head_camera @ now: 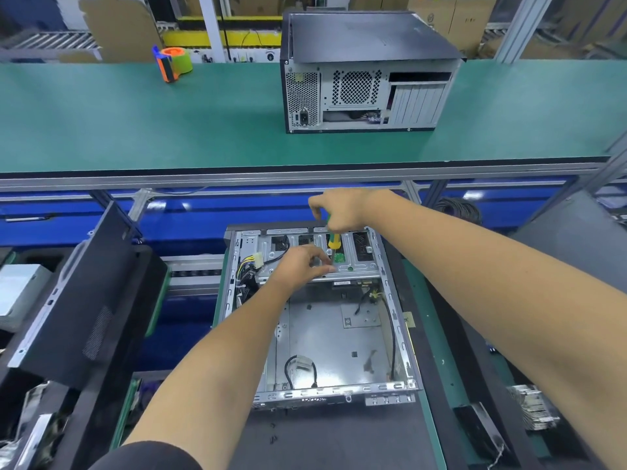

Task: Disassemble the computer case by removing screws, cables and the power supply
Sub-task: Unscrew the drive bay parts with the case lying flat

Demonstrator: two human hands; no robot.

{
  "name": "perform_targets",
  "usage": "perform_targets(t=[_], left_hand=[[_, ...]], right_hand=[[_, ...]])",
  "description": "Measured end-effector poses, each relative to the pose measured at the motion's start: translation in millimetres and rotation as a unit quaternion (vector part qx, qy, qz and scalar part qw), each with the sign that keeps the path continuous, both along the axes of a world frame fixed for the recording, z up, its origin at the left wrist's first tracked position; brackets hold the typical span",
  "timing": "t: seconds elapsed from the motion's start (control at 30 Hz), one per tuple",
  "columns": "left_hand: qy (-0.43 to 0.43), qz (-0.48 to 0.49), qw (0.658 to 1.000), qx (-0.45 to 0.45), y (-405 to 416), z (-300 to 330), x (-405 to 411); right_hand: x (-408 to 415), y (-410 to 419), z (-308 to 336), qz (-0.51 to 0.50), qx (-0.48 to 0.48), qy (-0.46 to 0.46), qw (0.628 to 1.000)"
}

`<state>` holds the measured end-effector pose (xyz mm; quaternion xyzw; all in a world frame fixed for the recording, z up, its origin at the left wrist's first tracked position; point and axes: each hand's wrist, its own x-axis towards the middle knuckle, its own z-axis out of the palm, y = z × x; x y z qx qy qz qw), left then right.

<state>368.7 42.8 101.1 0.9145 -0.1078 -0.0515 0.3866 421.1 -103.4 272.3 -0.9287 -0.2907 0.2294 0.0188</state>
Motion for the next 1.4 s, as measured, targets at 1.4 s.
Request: perform_targets(t=[1.4], left_hand=[[-0.002, -0.006, 1.000, 0.015, 1, -3, 3]], right_hand=[[-1, 0, -8, -0.016, -0.067, -0.124, 0.990]])
